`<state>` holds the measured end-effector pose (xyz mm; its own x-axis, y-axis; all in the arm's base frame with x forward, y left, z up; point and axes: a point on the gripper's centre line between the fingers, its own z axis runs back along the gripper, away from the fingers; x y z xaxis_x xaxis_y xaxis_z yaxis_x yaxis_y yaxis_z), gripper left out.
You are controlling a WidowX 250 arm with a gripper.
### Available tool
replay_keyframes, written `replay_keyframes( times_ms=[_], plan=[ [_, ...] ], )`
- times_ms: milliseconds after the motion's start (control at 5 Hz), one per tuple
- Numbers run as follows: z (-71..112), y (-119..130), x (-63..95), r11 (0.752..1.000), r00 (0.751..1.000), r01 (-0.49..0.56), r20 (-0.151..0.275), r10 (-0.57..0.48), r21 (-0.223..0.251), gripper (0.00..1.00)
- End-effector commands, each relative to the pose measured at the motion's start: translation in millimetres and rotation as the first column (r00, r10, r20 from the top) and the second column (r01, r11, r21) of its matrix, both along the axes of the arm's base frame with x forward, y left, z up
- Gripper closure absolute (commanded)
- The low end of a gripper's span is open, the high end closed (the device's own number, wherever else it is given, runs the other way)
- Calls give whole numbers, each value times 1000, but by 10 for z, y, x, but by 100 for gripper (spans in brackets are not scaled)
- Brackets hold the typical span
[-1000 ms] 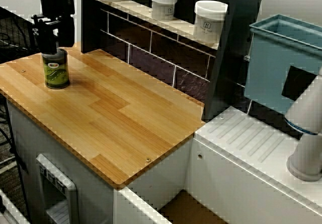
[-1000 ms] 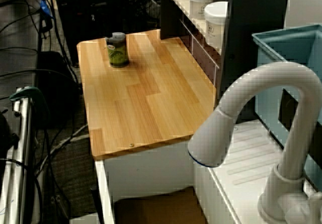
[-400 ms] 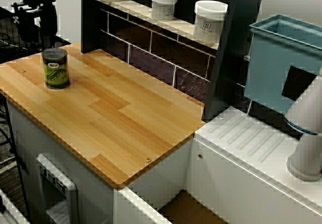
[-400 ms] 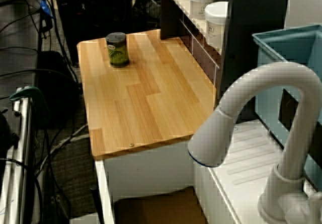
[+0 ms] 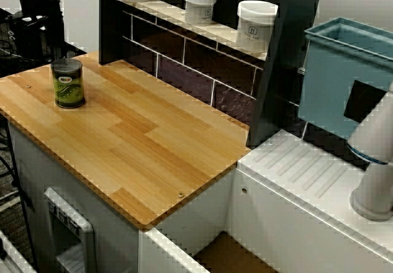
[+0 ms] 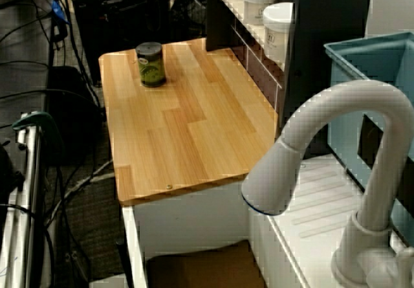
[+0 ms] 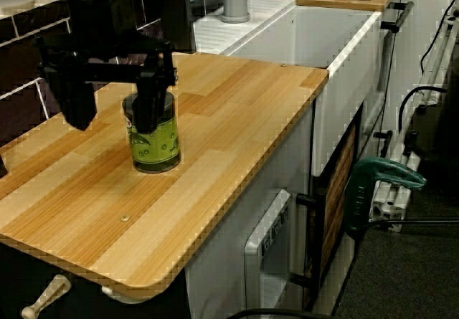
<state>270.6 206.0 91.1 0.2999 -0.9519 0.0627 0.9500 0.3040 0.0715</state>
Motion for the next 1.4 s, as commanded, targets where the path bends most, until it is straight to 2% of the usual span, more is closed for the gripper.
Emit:
replay_keyframes(
  times_ms=[0,200,400,600,800,1000,1200],
  plan=[
    [-134,50,47,997,1000,10,18,-11,70,0],
    [-239,21,100,996,999,30,-12,-29,83,0],
    [-292,-49,123,998,999,34,-35,-32,56,0],
    [-292,-230,130,999,997,33,-73,-33,2,0],
    [-280,-500,128,999,995,40,-92,-42,-15,0],
    [-316,-801,108,999,992,51,-115,-52,-11,0],
    [-318,-1107,105,999,991,50,-119,-52,-19,0]
  ],
)
